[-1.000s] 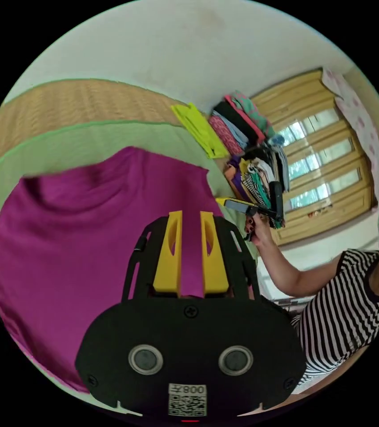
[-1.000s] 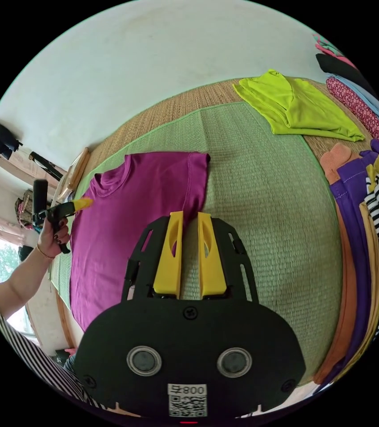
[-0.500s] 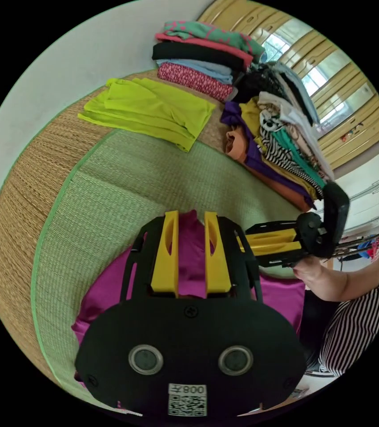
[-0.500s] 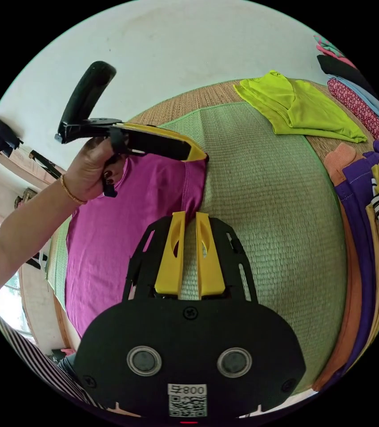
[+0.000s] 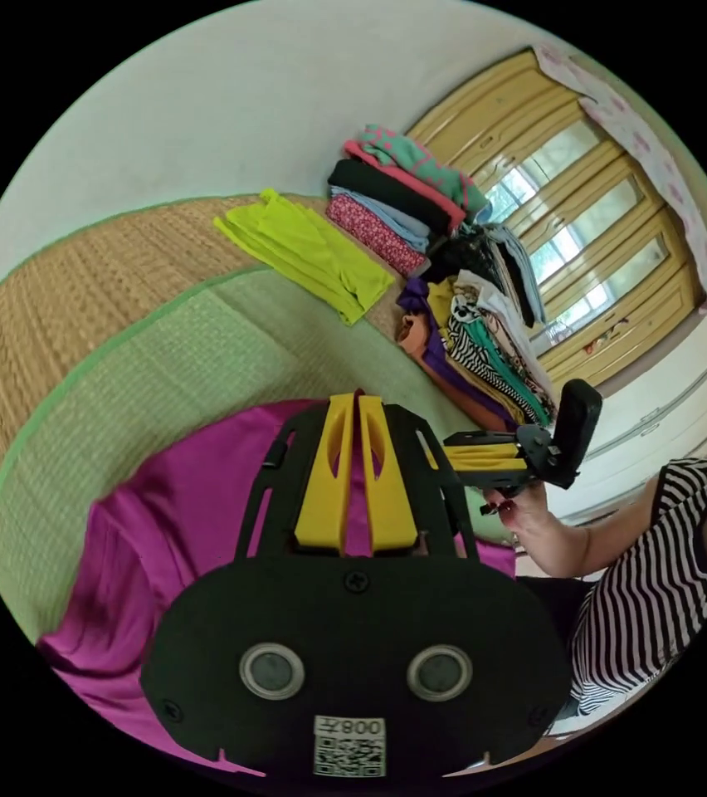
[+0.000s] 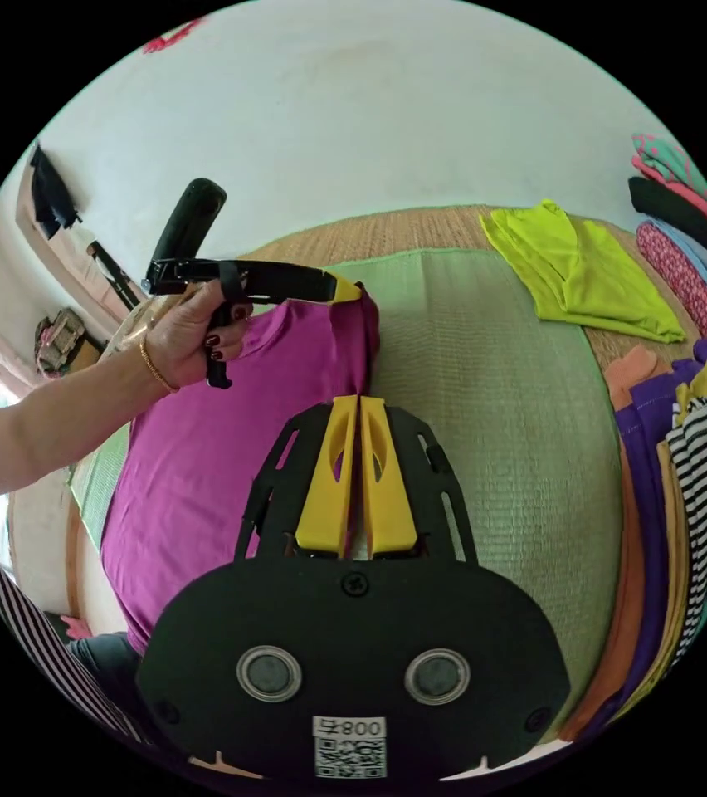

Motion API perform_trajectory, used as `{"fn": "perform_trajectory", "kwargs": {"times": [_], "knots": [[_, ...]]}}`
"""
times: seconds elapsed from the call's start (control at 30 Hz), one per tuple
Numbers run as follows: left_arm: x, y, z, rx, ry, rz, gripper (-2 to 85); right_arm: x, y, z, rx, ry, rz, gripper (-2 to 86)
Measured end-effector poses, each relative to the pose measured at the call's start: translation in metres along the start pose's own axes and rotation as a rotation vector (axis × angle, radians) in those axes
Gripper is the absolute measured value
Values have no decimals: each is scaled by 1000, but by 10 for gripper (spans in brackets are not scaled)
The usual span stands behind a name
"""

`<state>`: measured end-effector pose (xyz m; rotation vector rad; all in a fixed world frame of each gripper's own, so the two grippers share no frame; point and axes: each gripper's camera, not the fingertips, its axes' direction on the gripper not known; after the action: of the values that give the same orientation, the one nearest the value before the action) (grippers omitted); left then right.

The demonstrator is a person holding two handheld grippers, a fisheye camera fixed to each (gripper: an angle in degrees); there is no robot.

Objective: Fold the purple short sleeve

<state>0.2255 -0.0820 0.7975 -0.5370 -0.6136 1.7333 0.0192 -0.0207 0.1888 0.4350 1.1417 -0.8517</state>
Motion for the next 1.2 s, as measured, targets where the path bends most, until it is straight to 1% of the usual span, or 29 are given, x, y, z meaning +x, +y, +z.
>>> {"fn": "perform_trajectory", "kwargs": {"times": [0.1,0.27,0.37,0.43,0.5,0.57,0.63,0.73,0.77,0.9,0.97,1.1,1.2], "knots": [[-18,22,-8,6,-8,-73,18,-29,3,12,-26,-12,-99,5],[-37,45,-9,-13,-14,-161,41,-44,8,52,-131,-39,-120,3],[-36,49,-16,13,-38,-161,59,-43,12,62,-151,-89,-127,1],[-28,48,-21,36,-48,-116,72,-42,13,69,-169,-101,-124,1],[-18,47,-19,20,-59,-62,79,-42,17,75,-172,-101,-120,1],[-7,44,-10,-53,-110,6,84,-43,19,80,-175,-110,-117,1],[7,43,3,-150,-246,90,73,-45,21,85,-181,-116,-117,1],[16,45,10,-196,-437,127,34,-49,26,89,-179,-111,-117,1],[17,45,9,-193,-449,129,30,-50,27,86,-168,-106,-116,1],[14,49,-6,-144,-420,92,13,-49,26,71,-76,-50,-124,1],[8,53,-17,-103,-392,51,10,-49,22,78,-71,-27,-134,1],[-16,66,-40,-23,-272,-106,9,-60,24,126,-232,-26,-189,1],[-29,79,-45,-54,-225,-184,9,-71,36,134,-211,16,-219,1]]}}
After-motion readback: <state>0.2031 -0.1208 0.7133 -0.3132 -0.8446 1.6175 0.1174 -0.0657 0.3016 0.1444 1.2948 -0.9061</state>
